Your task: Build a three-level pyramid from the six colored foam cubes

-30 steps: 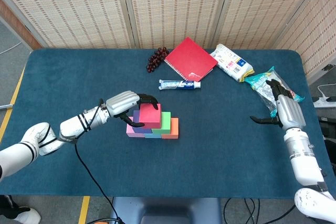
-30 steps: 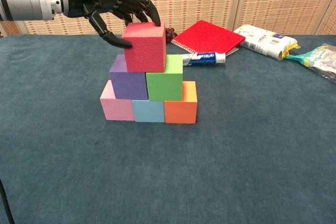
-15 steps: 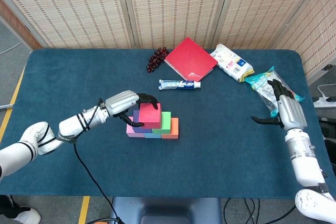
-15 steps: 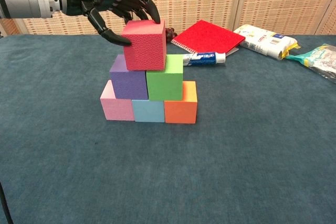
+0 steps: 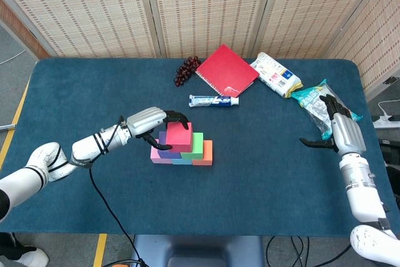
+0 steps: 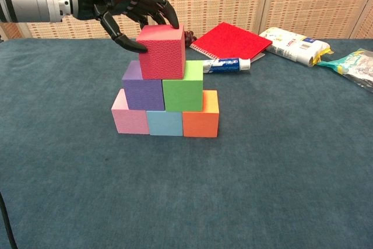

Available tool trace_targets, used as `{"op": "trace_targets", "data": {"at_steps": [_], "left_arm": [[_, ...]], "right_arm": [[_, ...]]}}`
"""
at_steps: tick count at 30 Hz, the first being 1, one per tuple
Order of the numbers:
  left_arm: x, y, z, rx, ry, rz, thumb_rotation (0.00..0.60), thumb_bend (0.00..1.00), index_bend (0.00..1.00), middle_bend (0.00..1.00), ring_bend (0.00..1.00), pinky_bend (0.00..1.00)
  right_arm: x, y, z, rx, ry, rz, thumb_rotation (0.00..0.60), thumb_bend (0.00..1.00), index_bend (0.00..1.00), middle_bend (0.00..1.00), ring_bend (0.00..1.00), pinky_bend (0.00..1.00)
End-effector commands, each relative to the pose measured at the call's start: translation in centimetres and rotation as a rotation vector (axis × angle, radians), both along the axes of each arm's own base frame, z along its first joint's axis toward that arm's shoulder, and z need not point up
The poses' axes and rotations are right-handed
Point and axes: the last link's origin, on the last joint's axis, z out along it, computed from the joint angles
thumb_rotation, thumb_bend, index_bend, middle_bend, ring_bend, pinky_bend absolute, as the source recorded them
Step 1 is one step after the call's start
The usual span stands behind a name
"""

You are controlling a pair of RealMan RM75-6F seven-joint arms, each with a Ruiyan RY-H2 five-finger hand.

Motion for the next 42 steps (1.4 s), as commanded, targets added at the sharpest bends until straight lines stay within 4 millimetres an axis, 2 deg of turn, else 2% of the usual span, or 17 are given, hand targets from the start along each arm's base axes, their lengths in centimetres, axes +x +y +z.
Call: {"op": "trace_targets", "data": {"at_steps": [1,3,8,17,23,30,38,42], "left_arm": [[-0.1,0.0,-0.1,-0.003,-0.001,-0.003,0.600,0.30,0.37,0.29,0.21,0.22],[-0.1,0.0,-0.1,-0.004,-0.001,-0.003,0.600,0.30,0.37,0.28,0.20,0.22],[-0.3,-0.2,-0.2,-0.006,0.010,-0.016,0.600,0.30,0.28,0.19,0.11,0.18],[-0.7,-0.7,-0.1,-0.006,0.010,-0.022,0.600,0.30,0.26,0.15,0.07,0.17],[-0.9,-0.9,0.0,-0.004,0.012,-0.026,0.600,0.30,0.18,0.06,0.01,0.15],[-0.8,-1.2,0.1,-0.005,0.007,-0.029,0.600,0.30,0.13,0.00,0.00,0.13],[-0.8,-1.7,0.2,0.001,0.009,-0.032,0.600,0.30,0.12,0.00,0.00,0.13],[-0.6,-1.5,0.4,0.024,-0.011,-0.012,0.600,0.29,0.09,0.00,0.00,0.13]], "right_arm": [[0.0,0.0,0.0,-0.001,-0.001,-0.001,0.600,0.19,0.00,0.08,0.00,0.01],[0.0,0.0,0.0,-0.001,-0.001,-0.001,0.600,0.19,0.00,0.08,0.00,0.01],[0.0,0.0,0.0,-0.003,-0.002,-0.003,0.600,0.19,0.00,0.08,0.00,0.01],[0.1,0.0,-0.1,-0.002,-0.009,0.002,0.600,0.19,0.00,0.08,0.00,0.01],[0.0,0.1,0.0,-0.005,-0.013,0.002,0.600,0.19,0.00,0.08,0.00,0.01],[-0.2,0.1,0.0,-0.004,-0.015,-0.002,0.600,0.19,0.00,0.08,0.00,0.01],[-0.4,0.1,0.1,-0.002,-0.020,0.000,0.600,0.19,0.00,0.08,0.00,0.01],[-0.3,0.1,0.1,-0.002,-0.024,0.007,0.600,0.19,0.00,0.08,0.00,0.01]]}}
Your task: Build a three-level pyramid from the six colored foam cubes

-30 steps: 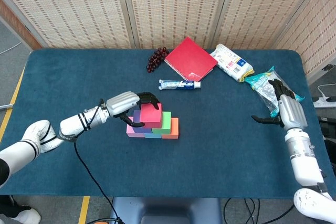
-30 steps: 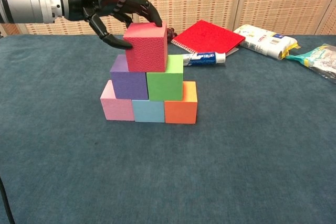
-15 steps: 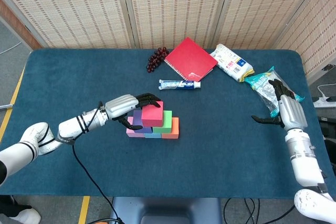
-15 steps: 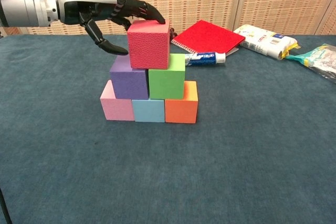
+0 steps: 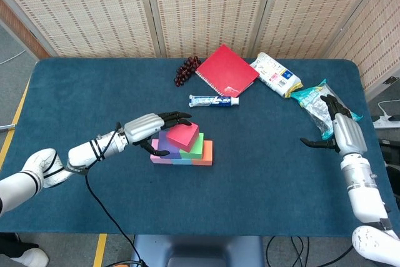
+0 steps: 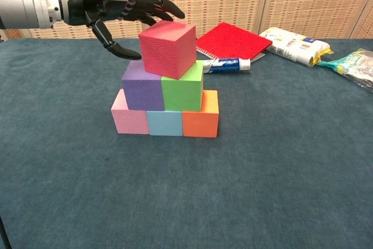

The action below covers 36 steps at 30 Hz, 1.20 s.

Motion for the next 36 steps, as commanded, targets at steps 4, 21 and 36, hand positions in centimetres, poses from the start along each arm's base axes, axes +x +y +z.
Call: {"op": "trace_targets", "data": {"at_steps": [4,21,36], "left_arm": [[0.2,0.4,0.6,0.035,-0.019,0.038,0.600,0.29,0.08,0.00,0.00,0.13],[2.1,0.0,0.1,0.120,0.054,0.004,0.600,0.30,0.25,0.17,0.11,0.18],[2.8,-0.2,-0.6,0.145,0.026,0.033,0.600,0.30,0.32,0.32,0.24,0.23]], "right_arm": [[0.1,0.1,0.1,0.001,-0.004,0.008,0.600,0.19,0.00,0.08,0.00,0.01],[-0.2,0.3,1.2,-0.019,-0.013,0.014,0.600,0.19,0.00,0.08,0.00,0.01],[-1.1,0.3,1.3,-0.025,-0.025,0.003,0.600,0.19,0.00,0.08,0.00,0.01]]}}
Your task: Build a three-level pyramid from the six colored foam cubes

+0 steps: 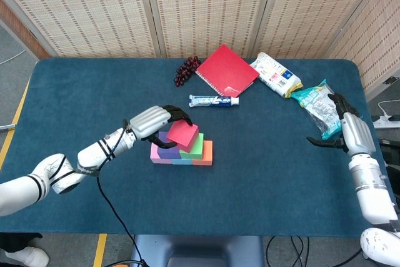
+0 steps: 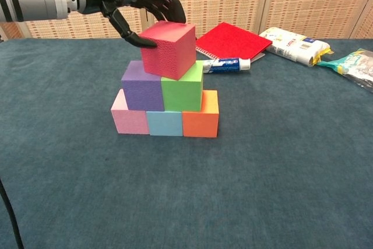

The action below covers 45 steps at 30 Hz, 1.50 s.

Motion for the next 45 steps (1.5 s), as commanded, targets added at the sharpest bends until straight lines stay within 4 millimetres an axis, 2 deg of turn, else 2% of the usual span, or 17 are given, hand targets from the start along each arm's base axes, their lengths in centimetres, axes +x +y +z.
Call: {"op": "trace_targets", "data": {"at_steps": [1,7,14,23,34,45], "left_arm": [[0.1,0.0,-0.1,0.006,-0.012,0.005,0.600,0.30,0.33,0.34,0.25,0.24],[0.4,-0.1,-0.3,0.024,-0.042,0.015,0.600,0.29,0.37,0.41,0.29,0.27],[0.6,-0.5,0.8,0.075,-0.062,0.027,0.600,0.29,0.37,0.41,0.30,0.27],[0.1,-2.8,1.7,0.193,-0.024,0.122,0.600,0.29,0.36,0.39,0.30,0.27],[1.5,-6.1,1.1,0.244,-0.014,0.214,0.600,0.30,0.32,0.39,0.30,0.27],[3.1,-6.6,-0.1,0.245,-0.054,0.292,0.600,0.29,0.29,0.38,0.30,0.30]], "right_arm": [[-0.1,0.0,0.0,0.000,0.000,-0.002,0.600,0.19,0.00,0.08,0.00,0.01],[-0.4,0.0,0.1,-0.005,-0.001,-0.008,0.600,0.19,0.00,0.08,0.00,0.01],[-0.6,-0.1,0.4,-0.008,-0.009,-0.007,0.600,0.19,0.00,0.08,0.00,0.01],[-0.5,-0.5,0.3,0.019,-0.007,0.008,0.600,0.19,0.00,0.08,0.00,0.01],[-0.2,-0.6,0.0,0.050,-0.005,0.036,0.600,0.19,0.00,0.08,0.00,0.01],[-0.8,-0.2,0.3,0.055,-0.006,0.044,0.600,0.19,0.00,0.08,0.00,0.01]]}}
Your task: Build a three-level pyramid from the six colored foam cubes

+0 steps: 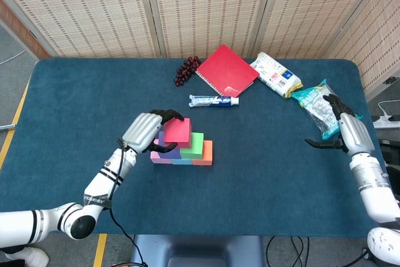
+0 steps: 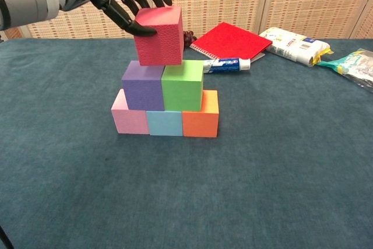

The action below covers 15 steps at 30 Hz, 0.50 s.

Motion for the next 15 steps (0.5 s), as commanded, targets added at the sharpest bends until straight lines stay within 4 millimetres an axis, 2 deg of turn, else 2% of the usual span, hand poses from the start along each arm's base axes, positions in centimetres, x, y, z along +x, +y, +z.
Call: {"op": "trace_targets", "data": {"at_steps": [1,15], "left_arm": [[0.5,-0.2,-0.5,0.005,-0.002,0.001,0.600,0.29,0.29,0.37,0.29,0.30],[-0.2,0.0,-1.8,0.029,0.039,-0.007,0.600,0.30,0.29,0.37,0.29,0.29]], "right_arm": [[-0.2,0.1,0.1,-0.002,0.000,0.001,0.600,0.19,0.00,0.08,0.00,0.01],[-0.6,0.3,0.1,0.004,-0.007,-0.005,0.600,0.19,0.00,0.08,0.00,0.01]]}}
